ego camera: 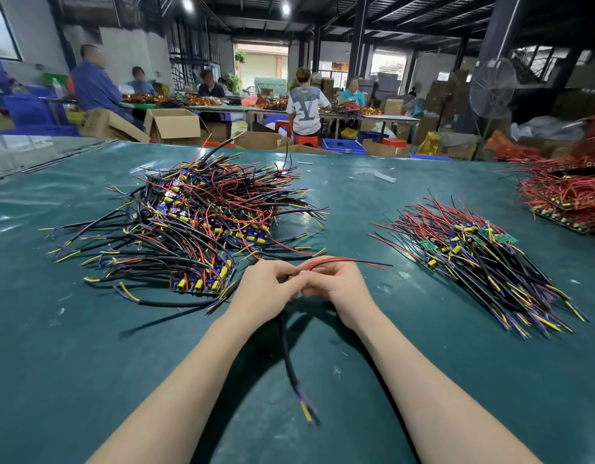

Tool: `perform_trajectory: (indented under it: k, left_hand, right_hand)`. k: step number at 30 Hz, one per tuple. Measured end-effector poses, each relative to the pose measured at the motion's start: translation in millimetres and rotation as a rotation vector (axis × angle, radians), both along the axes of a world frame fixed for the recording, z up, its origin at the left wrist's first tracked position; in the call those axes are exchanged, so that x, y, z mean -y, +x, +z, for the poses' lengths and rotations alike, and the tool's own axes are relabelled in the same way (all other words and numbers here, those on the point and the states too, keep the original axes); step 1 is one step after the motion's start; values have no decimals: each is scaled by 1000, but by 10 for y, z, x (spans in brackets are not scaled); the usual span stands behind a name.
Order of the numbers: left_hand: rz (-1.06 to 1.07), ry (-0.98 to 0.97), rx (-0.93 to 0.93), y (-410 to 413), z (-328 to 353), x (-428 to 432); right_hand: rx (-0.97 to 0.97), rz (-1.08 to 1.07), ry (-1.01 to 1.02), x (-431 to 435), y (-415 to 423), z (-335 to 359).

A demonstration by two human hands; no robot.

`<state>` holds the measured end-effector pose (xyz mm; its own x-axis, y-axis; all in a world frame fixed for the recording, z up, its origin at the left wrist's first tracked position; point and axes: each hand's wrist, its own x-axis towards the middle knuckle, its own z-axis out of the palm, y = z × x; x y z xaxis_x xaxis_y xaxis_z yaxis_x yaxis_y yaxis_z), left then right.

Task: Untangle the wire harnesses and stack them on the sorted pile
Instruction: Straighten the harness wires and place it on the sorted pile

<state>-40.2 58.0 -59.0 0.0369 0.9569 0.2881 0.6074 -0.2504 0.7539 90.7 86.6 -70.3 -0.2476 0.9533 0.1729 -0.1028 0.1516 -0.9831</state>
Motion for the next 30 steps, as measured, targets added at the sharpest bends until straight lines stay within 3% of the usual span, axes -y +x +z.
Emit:
perform_trajectory:
  k: [2, 8, 14, 19, 22, 30]
  left_hand:
    - [-29, -23, 106, -5, -2, -29]
    - [-8, -184, 784, 113, -80, -8]
    - [19, -335, 1144, 105, -10, -40]
    - [18, -362, 1250, 79, -9, -21]
    - [37, -411, 1265, 100, 6, -27]
    - [54, -404, 979, 31, 10, -36]
  right_hand:
    - [-88, 22, -18, -14, 12, 21]
    - [-240, -48, -49, 3, -91, -33]
    - [-307, 8, -119, -69, -44, 44]
    - [-379, -17, -181, -40, -131, 12]
    - [-324, -1, -209, -20, -141, 13]
    - [-170, 157, -175, 13, -80, 39]
